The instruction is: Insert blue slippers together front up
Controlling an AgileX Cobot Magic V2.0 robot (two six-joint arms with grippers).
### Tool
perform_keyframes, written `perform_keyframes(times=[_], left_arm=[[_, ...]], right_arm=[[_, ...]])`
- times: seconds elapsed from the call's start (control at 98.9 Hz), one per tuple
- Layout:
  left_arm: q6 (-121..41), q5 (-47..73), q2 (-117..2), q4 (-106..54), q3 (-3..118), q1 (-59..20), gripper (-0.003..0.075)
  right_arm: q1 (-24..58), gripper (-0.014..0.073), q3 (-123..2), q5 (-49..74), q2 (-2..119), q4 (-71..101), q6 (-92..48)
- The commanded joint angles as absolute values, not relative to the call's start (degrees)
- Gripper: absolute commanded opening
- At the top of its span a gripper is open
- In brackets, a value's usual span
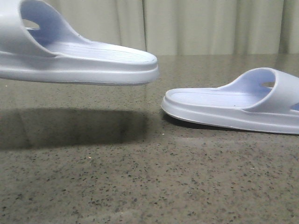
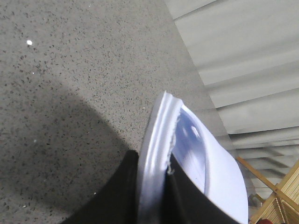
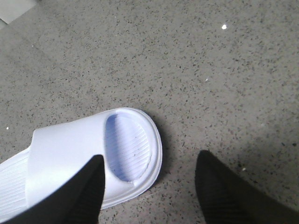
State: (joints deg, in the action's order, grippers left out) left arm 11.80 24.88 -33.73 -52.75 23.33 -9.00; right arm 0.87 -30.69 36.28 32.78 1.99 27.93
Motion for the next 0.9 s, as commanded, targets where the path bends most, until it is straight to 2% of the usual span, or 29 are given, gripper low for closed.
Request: perform_keyframes(times=[0.0, 0.89], left_arm=[[11.8, 23.1, -33.7, -54.6, 25.5, -9.4, 0.0016], [11.8, 23.5, -33.7, -54.6, 25.5, -9.4, 0.0016]], right_arm=[[0.4, 0.0368, -32.1, 30.2, 35.0, 2.5, 28.2], [0.4, 0.0368, -32.1, 26.1, 51.4, 8.5, 28.2]])
